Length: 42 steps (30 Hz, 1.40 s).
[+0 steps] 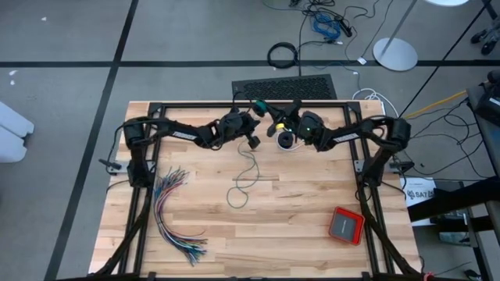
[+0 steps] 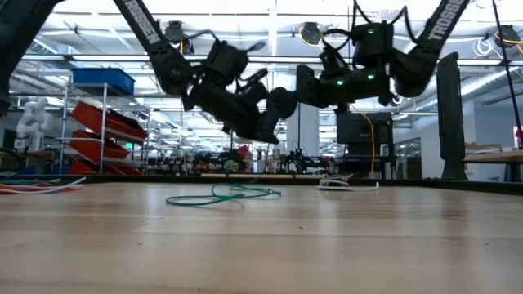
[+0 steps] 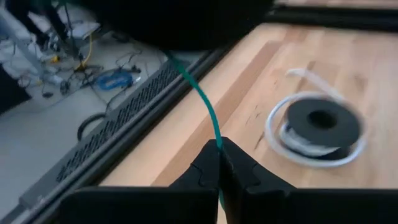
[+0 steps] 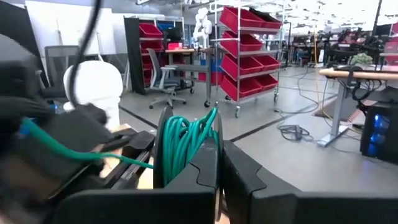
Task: Coil cords
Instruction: Coil the green wire onto the spool
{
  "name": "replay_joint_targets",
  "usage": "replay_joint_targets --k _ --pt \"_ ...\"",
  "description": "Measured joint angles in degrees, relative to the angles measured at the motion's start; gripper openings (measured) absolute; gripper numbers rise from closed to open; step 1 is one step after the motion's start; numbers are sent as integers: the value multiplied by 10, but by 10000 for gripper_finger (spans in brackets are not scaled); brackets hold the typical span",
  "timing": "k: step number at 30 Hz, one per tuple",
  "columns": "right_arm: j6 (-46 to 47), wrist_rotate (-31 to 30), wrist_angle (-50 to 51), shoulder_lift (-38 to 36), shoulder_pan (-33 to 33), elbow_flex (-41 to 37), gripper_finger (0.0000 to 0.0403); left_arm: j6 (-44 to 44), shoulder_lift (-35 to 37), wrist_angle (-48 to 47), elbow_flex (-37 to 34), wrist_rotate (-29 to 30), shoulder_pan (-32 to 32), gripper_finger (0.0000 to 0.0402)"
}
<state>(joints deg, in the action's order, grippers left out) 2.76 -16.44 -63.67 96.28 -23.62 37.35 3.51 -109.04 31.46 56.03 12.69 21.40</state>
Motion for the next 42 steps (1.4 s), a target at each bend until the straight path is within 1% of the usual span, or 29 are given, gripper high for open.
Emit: replay_joint_targets --k 5,8,15,20,23,25,30,36,39,42 --pt "-7 3 11 42 0 53 0 3 25 -27 0 -1 -15 0" --pt "-8 4 46 60 1 75 0 3 36 -41 0 -2 -27 0" --pt "-18 5 88 69 1 78 0 11 79 -100 0 -2 -52 0" --pt "-23 8 116 67 1 78 0 37 126 -140 0 21 -60 0" --pt "-23 20 129 67 2 78 0 53 150 -157 0 24 -51 0" --pt "-24 19 135 67 5 78 0 61 160 -195 8 24 -40 0" --pt "-28 29 142 67 14 78 0 78 161 -271 42 24 -12 0" --pt "-37 33 170 60 26 78 0 108 163 -310 55 21 3 0" --pt "-49 34 183 49 32 78 0 119 164 -321 56 -10 14 0" --pt "-52 45 205 28 34 78 0 121 164 -341 56 -17 25 0"
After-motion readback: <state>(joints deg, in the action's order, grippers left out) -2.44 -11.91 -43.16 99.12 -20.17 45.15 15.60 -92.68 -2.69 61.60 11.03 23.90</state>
